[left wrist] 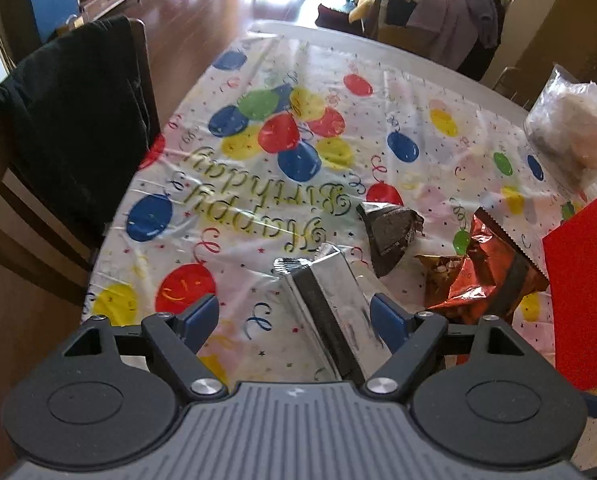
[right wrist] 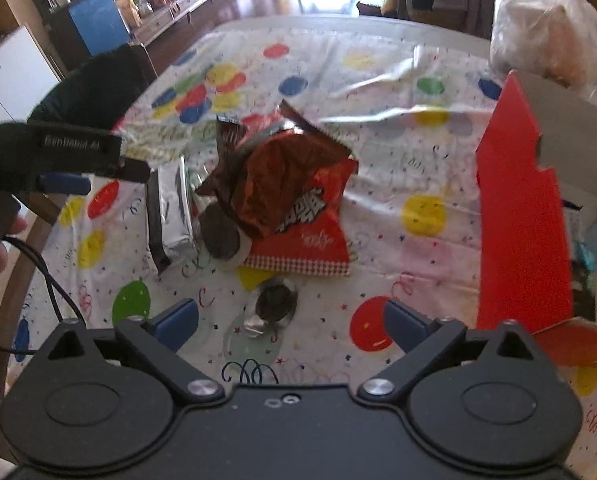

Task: Organize snacks
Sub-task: 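Grasp the silver foil bar with the left tool while the right tool grasps the round foil chocolate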

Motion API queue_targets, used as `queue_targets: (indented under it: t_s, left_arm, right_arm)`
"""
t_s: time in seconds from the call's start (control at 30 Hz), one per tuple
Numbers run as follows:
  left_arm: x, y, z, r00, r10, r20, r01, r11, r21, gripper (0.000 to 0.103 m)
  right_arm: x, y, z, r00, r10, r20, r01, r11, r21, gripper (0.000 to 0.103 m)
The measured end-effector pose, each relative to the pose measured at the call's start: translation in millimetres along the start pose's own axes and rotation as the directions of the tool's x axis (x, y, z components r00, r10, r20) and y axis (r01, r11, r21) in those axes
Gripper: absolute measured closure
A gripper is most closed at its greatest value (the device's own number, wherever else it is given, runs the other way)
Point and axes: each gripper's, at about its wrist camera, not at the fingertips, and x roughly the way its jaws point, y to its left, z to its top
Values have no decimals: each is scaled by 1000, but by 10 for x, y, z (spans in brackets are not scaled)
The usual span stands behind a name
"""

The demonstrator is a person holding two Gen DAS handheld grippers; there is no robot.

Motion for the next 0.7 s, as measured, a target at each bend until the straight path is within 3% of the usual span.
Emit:
queue_targets:
  t_s: [0.43, 0.7]
  left_arm:
    - [385, -227, 133, 990, 58, -131, -59, 998, -3, 20]
    - [499, -288, 189, 982, 45, -182, -45, 999, 1, 20]
  right_arm:
    - [375, 231, 88, 994, -66, -82, 61, 996, -63, 24]
    - [475, 316, 127, 991, -80, -107, 68, 991, -111, 34]
